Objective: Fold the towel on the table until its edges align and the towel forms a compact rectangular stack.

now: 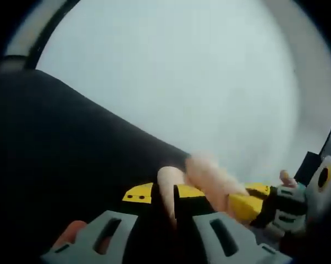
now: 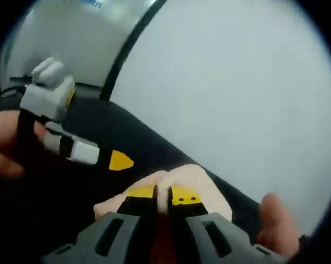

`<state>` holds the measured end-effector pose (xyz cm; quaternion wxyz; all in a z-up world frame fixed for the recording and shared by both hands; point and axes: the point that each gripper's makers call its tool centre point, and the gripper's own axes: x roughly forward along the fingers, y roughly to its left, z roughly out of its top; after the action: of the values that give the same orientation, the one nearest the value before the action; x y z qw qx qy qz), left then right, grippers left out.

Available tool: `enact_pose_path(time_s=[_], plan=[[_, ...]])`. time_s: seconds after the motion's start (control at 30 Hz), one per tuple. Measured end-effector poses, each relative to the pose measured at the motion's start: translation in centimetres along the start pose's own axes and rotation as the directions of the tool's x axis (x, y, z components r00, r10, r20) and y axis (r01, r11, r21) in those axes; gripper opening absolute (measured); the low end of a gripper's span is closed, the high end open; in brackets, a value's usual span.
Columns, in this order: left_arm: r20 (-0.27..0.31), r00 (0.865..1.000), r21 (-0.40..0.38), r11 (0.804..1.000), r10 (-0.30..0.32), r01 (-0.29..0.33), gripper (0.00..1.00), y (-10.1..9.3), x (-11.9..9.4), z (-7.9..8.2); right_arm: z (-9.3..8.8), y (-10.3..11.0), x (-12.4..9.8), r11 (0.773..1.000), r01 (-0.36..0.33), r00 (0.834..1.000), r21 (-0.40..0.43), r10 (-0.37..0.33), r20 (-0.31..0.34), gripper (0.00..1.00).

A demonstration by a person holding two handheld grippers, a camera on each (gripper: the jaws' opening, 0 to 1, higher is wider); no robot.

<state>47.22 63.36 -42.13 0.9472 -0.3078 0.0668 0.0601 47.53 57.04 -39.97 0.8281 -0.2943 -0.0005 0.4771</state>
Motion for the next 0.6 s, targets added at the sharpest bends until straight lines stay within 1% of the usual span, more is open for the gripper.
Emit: enact_pose_path(time_s=[0.03,0.13,0.23,0.27,0.3,0.33,0.37,0.4,0.43,0.47,0.5,0.53,0.57,0.6], plan=[[0.005,1.000,0.002,1.000,0.000,0.000,0.17,0.1,0.0,0.3,-0.2,0.4,0.2,1.000,-0.001,1.000,-0.014,0.001,0.002,0.05],[0.016,1.000,0.013,1.000,0.002,-0.002,0.17,-0.2,-0.1,0.5,-0.5,1.2,0.5,0.998,-0.006,1.000,-0.055,0.007,0.011,0.05],[0.015,1.000,0.015,1.000,-0.006,0.005,0.17,-0.3,-0.1,0.4,-0.8,1.7,0.6,0.995,-0.017,1.000,-0.099,0.020,0.024,0.06],[0.011,1.000,0.016,1.000,-0.008,0.008,0.17,-0.4,-0.1,0.2,-0.8,1.6,0.4,0.994,-0.021,0.999,-0.109,0.025,0.041,0.08],[0.005,1.000,0.016,1.000,-0.009,0.009,0.17,-0.4,0.0,0.0,-0.6,1.7,-0.1,0.996,-0.024,0.997,-0.088,0.030,0.071,0.11],[-0.002,1.000,0.015,1.000,-0.011,0.011,0.17,-0.4,0.0,-0.1,-0.4,2.0,-0.8,0.997,-0.060,0.993,-0.044,0.064,0.101,0.15],[-0.007,1.000,0.013,1.000,-0.012,0.012,0.17,-0.4,0.1,-0.1,-0.2,2.3,-1.7,0.994,-0.113,0.987,0.010,0.111,0.118,0.19],[-0.010,1.000,0.012,1.000,-0.013,0.013,0.17,-0.4,0.0,-0.3,0.0,2.4,-2.9,0.985,-0.160,0.980,0.064,0.151,0.132,0.21],[-0.012,1.000,0.011,1.000,-0.013,0.013,0.17,-0.5,0.0,-0.4,0.6,2.2,-4.3,0.971,-0.220,0.965,0.090,0.203,0.168,0.20],[-0.013,1.000,0.009,1.000,-0.015,0.016,0.17,-0.5,0.0,-0.3,1.4,0.4,-5.9,0.947,-0.258,0.950,0.193,0.213,0.227,0.20],[-0.013,1.000,0.008,1.000,-0.017,0.017,0.17,-0.5,0.0,-0.3,2.0,-1.8,-6.8,0.924,-0.263,0.946,0.277,0.192,0.260,0.19],[-0.013,1.000,0.008,1.000,-0.018,0.018,0.17,-0.5,0.0,-0.3,2.4,-4.3,-7.1,0.909,-0.261,0.943,0.325,0.168,0.286,0.18],[-0.014,1.000,0.009,1.000,-0.018,0.018,0.17,-0.5,0.0,-0.3,2.6,-6.6,-7.3,0.900,-0.237,0.947,0.367,0.129,0.295,0.18],[-0.014,1.000,0.007,1.000,-0.020,0.020,0.17,-0.6,0.0,-0.3,2.5,-9.3,-7.1,0.898,-0.197,0.949,0.393,0.073,0.308,0.18]])
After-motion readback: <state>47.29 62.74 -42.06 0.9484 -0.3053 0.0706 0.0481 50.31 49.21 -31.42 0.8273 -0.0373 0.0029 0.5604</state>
